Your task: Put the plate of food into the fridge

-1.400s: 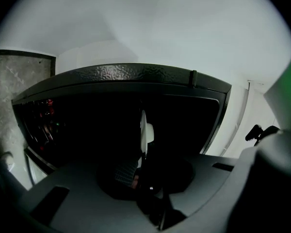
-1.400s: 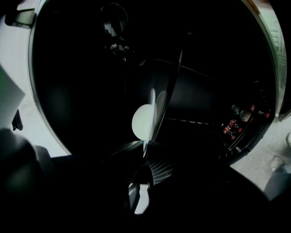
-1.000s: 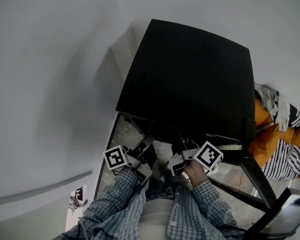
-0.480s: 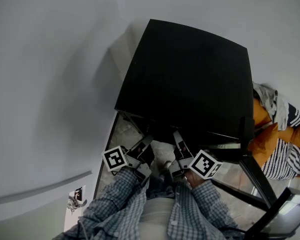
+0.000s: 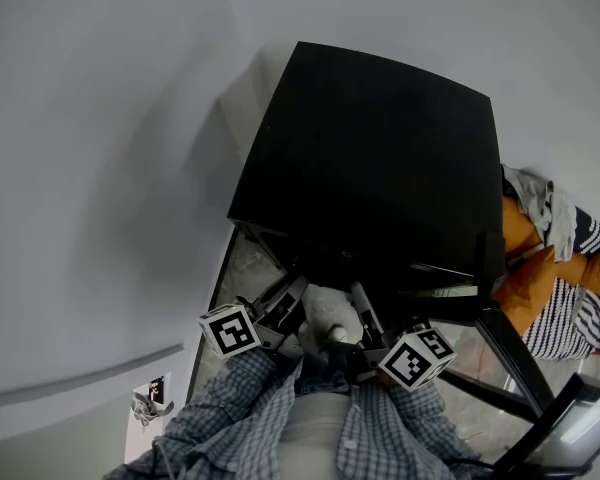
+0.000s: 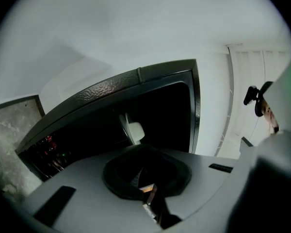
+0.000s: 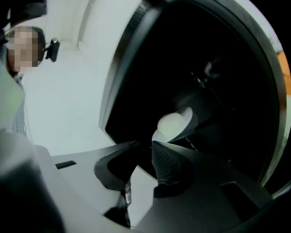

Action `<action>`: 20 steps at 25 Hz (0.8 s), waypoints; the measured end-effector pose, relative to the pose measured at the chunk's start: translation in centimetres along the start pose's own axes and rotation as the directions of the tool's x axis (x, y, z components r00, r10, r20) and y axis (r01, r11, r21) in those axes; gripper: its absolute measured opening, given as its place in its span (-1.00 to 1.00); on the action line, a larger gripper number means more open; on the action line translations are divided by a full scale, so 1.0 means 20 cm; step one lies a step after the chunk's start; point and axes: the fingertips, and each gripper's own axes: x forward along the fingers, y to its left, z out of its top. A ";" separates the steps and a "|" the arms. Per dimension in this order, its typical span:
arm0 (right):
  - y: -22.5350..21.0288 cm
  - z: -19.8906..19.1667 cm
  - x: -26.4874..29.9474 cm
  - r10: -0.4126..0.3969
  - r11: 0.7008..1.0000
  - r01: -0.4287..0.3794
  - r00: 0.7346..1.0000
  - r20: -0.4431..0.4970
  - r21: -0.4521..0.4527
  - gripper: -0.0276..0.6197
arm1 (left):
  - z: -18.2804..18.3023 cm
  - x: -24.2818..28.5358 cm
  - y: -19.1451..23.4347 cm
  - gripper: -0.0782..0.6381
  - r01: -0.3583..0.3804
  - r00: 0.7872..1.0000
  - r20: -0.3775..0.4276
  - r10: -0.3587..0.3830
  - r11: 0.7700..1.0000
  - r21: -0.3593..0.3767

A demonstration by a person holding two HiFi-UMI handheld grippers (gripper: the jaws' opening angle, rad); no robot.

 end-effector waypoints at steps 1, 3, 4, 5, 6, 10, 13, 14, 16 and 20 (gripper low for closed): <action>0.01 0.01 -0.01 0.001 0.999 0.000 1.000 0.004 -0.041 -0.64 | -0.01 0.00 -0.02 -0.76 0.004 1.000 -0.017 -0.003 0.999 0.048; 0.04 0.04 -0.03 0.000 0.991 0.001 1.000 0.004 -0.137 -0.68 | -0.03 0.00 -0.05 -0.76 0.011 0.999 -0.050 -0.005 0.994 0.113; 0.06 0.05 -0.04 0.001 0.982 0.000 1.000 0.002 -0.186 -0.71 | -0.04 0.01 -0.07 -0.76 0.010 0.998 -0.064 -0.001 0.991 0.136; 0.08 0.05 -0.05 0.003 0.973 -0.003 1.000 -0.002 -0.232 -0.75 | -0.05 0.01 -0.09 -0.76 0.006 0.997 -0.076 0.007 0.986 0.166; 0.10 0.06 -0.06 0.006 0.962 -0.008 1.000 -0.007 -0.274 -0.82 | -0.06 0.02 -0.11 -0.76 0.001 0.996 -0.091 0.018 0.978 0.208; 0.14 0.05 -0.08 0.020 0.930 -0.026 1.000 -0.021 -0.368 -0.90 | -0.08 0.05 -0.18 -0.76 0.013 0.991 -0.132 0.032 0.945 0.326; 0.14 0.05 -0.09 0.012 0.920 -0.021 1.000 -0.026 -0.391 -0.90 | -0.11 0.06 -0.19 -0.76 0.011 0.986 -0.156 0.053 0.923 0.384; 0.14 0.05 -0.10 0.009 0.916 -0.020 1.000 -0.029 -0.402 -0.90 | -0.12 0.06 -0.19 -0.76 0.012 0.984 -0.166 0.062 0.912 0.411; 0.13 0.04 -0.11 0.006 0.913 -0.018 0.999 -0.032 -0.408 -0.90 | -0.15 0.07 -0.20 -0.76 0.019 0.980 -0.184 0.075 0.888 0.460; 0.10 0.05 -0.13 -0.009 0.927 0.002 1.000 -0.017 -0.376 -0.90 | -0.17 0.06 -0.26 -0.76 0.066 0.976 -0.208 0.058 0.838 0.542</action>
